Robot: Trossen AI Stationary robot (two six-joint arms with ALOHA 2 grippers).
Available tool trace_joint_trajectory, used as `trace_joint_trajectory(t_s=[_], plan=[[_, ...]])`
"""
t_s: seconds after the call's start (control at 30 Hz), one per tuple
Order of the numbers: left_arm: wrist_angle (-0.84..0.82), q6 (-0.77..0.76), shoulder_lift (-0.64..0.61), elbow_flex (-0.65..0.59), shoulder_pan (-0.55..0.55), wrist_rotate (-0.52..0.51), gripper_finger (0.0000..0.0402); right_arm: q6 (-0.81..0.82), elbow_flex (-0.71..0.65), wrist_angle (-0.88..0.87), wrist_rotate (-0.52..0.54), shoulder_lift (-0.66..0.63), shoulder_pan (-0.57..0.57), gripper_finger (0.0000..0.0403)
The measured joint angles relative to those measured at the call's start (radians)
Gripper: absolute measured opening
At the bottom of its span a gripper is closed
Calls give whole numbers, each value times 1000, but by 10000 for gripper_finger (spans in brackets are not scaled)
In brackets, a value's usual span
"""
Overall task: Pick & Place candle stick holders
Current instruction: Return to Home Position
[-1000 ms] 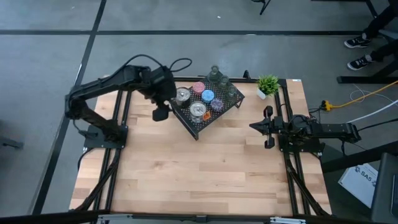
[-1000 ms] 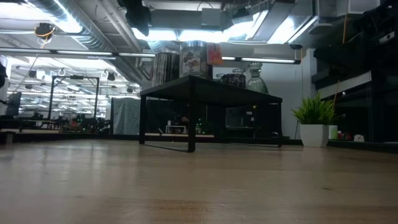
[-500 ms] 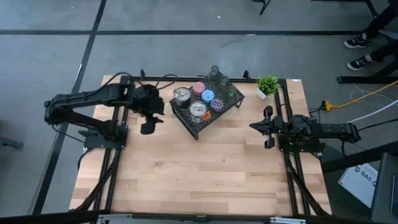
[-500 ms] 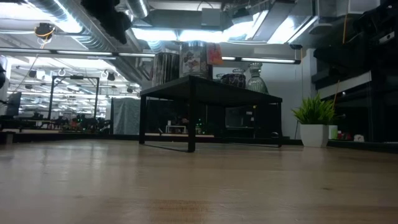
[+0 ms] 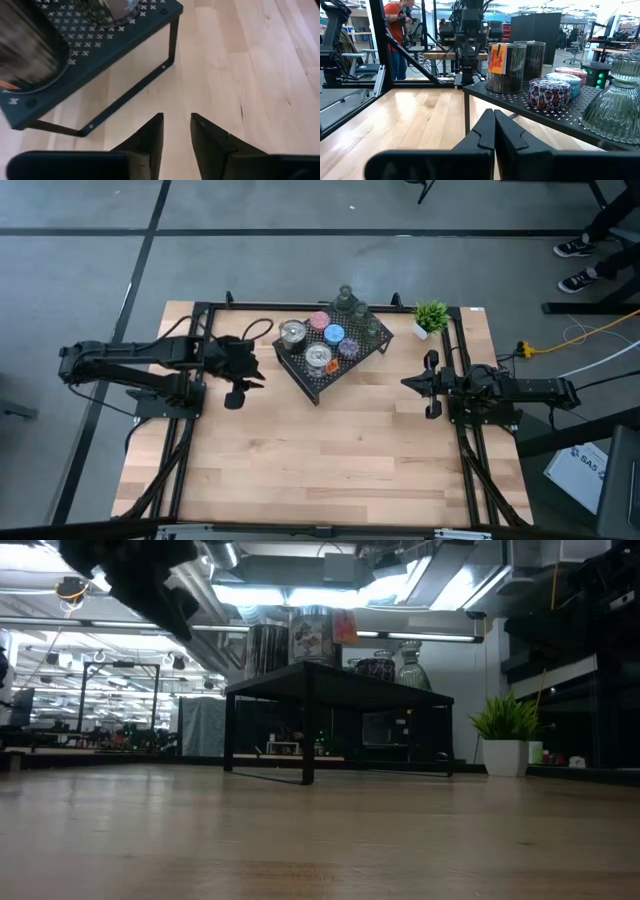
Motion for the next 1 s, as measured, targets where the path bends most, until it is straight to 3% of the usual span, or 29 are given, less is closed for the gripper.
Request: trace_joint_trajectory(t_s=[0.33, 0.53, 0.7, 1.0], plan=[[127, 38, -11, -124, -5, 67, 38, 0, 0, 0, 0, 0, 0, 0], [335, 24, -60, -241, -5, 62, 4, 0, 0, 0, 0, 0, 0, 0], [558, -26, -127, -372, -4, 54, 3, 0, 0, 0, 0, 0, 0, 0], [704, -89, -222, -532, -4, -109, 1, 0, 0, 0, 0, 0, 0, 0]])
